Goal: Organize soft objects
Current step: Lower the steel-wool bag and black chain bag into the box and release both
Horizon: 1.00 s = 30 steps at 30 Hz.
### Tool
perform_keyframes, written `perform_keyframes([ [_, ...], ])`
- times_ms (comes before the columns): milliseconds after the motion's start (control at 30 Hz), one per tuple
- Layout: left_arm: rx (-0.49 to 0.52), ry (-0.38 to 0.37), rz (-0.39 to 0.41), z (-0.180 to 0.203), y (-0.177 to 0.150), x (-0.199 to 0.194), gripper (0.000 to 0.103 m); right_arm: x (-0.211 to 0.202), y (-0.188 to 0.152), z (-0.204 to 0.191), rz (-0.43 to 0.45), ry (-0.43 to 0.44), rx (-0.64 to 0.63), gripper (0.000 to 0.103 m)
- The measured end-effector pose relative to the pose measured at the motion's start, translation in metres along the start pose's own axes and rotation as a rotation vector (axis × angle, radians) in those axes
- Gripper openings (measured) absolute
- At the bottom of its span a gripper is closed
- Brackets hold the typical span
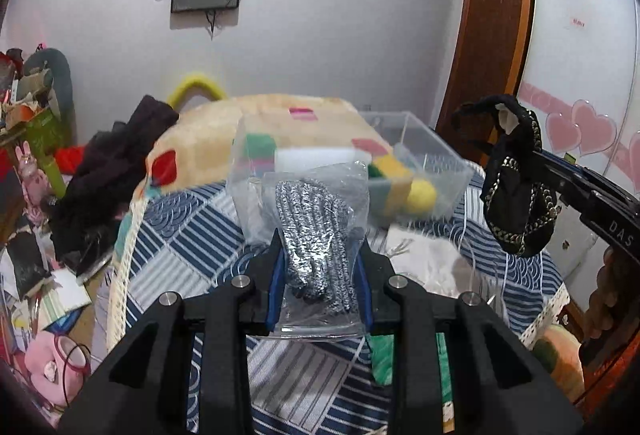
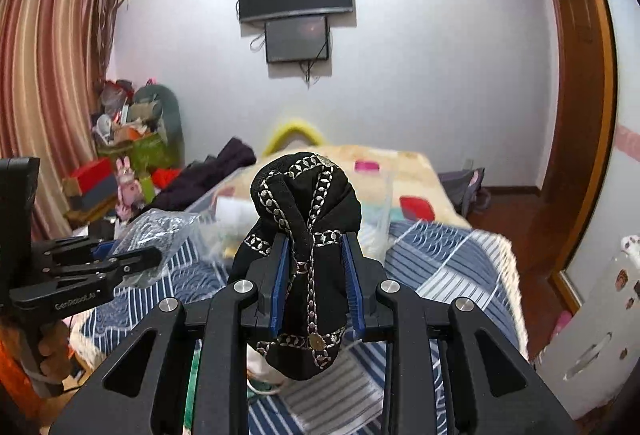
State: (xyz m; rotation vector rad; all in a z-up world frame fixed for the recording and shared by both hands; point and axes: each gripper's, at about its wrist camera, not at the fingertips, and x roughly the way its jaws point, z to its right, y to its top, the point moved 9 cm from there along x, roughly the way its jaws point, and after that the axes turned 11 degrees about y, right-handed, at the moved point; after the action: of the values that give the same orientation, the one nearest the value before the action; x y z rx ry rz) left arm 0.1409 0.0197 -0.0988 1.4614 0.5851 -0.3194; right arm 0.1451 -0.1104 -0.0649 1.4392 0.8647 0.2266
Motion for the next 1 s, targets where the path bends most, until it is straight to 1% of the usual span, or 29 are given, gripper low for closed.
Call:
perform_keyframes([
  [167,0.004,0.02,0.053,-0.005,0.025,-0.002,0.03,-0.001,0.018,0.004,0.043,-0.03,-0.023,0.024],
  [333,0.012,0.048,0.106,-0.007,0.051,0.0,0.03,0.009,0.034,0.011,0.078,-0.056,-0.025,0.024],
  [533,0.028,0.038,0.12,-0.005,0.073,0.011,0.03,0.025,0.047,0.016,0.096,-0.078,-0.038,0.024],
  [633,0.041,0.04,0.115,-0.003,0.077,0.022,0.03,0.035,0.048,0.017,0.096,-0.105,-0.051,0.024],
  [733,0.059,0.016,0.081,0.002,0.075,0.041,0.03,0.048,0.046,0.019,0.076,-0.106,-0.052,0.024],
  [767,0.065,0.018,0.075,0.002,0.074,0.046,0.03,0.052,0.045,0.019,0.067,-0.106,-0.052,0.024],
  [933,0.075,0.016,0.005,0.002,0.069,0.081,0.03,0.074,0.029,0.025,-0.011,-0.115,-0.068,0.024],
  [1000,0.077,0.028,-0.005,0.002,0.068,0.091,0.03,0.082,0.022,0.029,-0.043,-0.126,-0.077,0.024],
])
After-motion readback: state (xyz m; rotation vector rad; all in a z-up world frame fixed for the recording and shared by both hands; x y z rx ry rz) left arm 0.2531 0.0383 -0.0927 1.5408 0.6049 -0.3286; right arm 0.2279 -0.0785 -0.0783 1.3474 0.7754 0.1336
